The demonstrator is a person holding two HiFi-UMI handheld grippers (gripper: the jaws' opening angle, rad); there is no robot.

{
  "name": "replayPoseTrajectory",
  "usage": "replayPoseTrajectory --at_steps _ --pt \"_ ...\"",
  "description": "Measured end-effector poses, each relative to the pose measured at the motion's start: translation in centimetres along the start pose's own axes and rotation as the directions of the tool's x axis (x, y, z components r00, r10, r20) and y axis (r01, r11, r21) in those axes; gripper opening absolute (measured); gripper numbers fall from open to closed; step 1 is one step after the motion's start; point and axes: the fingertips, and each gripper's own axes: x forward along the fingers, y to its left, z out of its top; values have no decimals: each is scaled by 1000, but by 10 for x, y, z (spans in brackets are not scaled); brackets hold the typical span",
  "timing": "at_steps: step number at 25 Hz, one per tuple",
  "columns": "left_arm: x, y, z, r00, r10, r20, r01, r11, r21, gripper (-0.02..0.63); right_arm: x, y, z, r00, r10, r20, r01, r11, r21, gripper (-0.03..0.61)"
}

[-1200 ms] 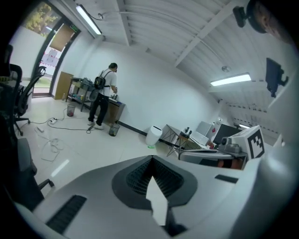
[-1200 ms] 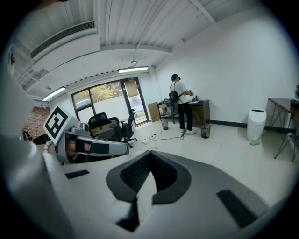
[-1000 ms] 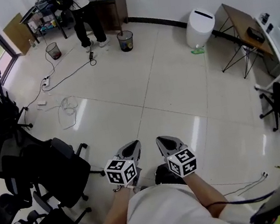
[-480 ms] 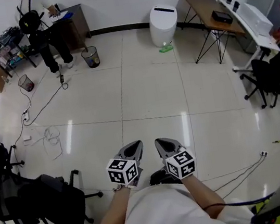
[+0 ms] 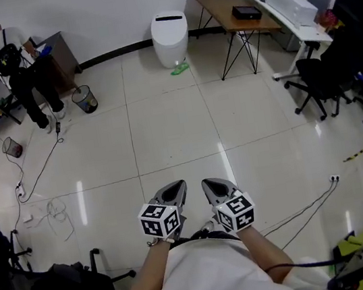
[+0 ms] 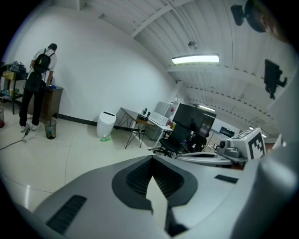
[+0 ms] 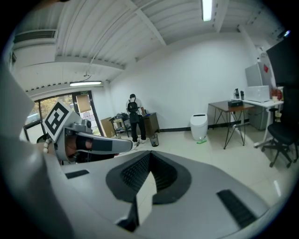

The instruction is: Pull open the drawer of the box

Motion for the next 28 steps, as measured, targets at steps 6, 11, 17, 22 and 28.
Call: replayPoseTrajectory --at_steps 6,11,17,22,28 --pt "43 -27 15 995 -95 -27 95 995 27 2 -14 -48 8 994 -105 28 104 993 50 -12" --pt "89 -40 30 983 -170 -63 173 984 51 2 -19 -87 15 984 -176 35 172 981 91 -12" --pt "162 -47 68 962 -254 -99 262 962 82 2 -15 -162 43 957 -285 59 275 953 130 -12" --pt "223 -48 109 945 -303 -121 317 941 120 2 -1 -218 70 941 -331 66 316 933 174 -12" --pt "279 -45 151 934 -335 -127 351 925 143 2 12 -273 95 920 -384 75 361 907 215 -12"
